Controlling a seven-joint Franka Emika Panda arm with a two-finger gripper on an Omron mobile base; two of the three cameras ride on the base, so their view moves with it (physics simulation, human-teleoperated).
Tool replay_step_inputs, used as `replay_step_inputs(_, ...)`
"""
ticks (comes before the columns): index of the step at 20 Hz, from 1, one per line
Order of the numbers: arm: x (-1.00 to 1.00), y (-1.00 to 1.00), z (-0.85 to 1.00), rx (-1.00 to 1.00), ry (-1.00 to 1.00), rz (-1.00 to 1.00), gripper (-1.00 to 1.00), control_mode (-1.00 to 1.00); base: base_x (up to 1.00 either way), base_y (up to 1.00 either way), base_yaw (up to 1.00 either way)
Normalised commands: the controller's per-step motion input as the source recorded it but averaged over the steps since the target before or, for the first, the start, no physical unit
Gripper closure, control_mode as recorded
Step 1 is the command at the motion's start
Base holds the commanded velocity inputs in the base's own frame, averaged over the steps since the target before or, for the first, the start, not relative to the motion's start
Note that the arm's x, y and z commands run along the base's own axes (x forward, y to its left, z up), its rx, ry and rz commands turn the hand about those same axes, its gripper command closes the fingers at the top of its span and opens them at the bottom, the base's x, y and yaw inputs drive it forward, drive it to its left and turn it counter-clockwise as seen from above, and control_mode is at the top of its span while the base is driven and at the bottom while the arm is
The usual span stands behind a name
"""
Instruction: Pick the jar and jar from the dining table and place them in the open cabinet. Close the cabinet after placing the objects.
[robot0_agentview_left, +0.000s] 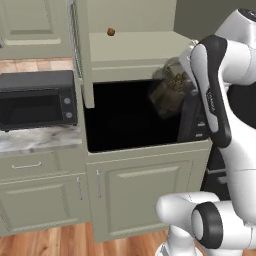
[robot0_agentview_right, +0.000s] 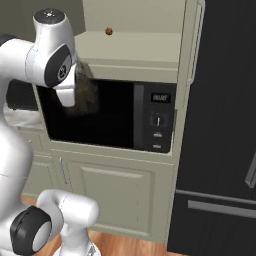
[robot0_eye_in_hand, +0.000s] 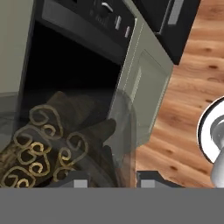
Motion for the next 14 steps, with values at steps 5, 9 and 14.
replay_step_inputs(5, 0.0, -0.01, 0.51, -0.03, -0.19, 0.0, 1.0, -1.0, 0.0, 0.0, 0.0)
replay_step_inputs(9, 0.0, 0.0, 0.49, -0.03, -0.15, 0.0, 1.0, -1.0, 0.0, 0.0, 0.0)
replay_step_inputs(14, 0.0, -0.01, 0.43, -0.03, -0.14, 0.0, 1.0, -1.0, 0.0, 0.0, 0.0)
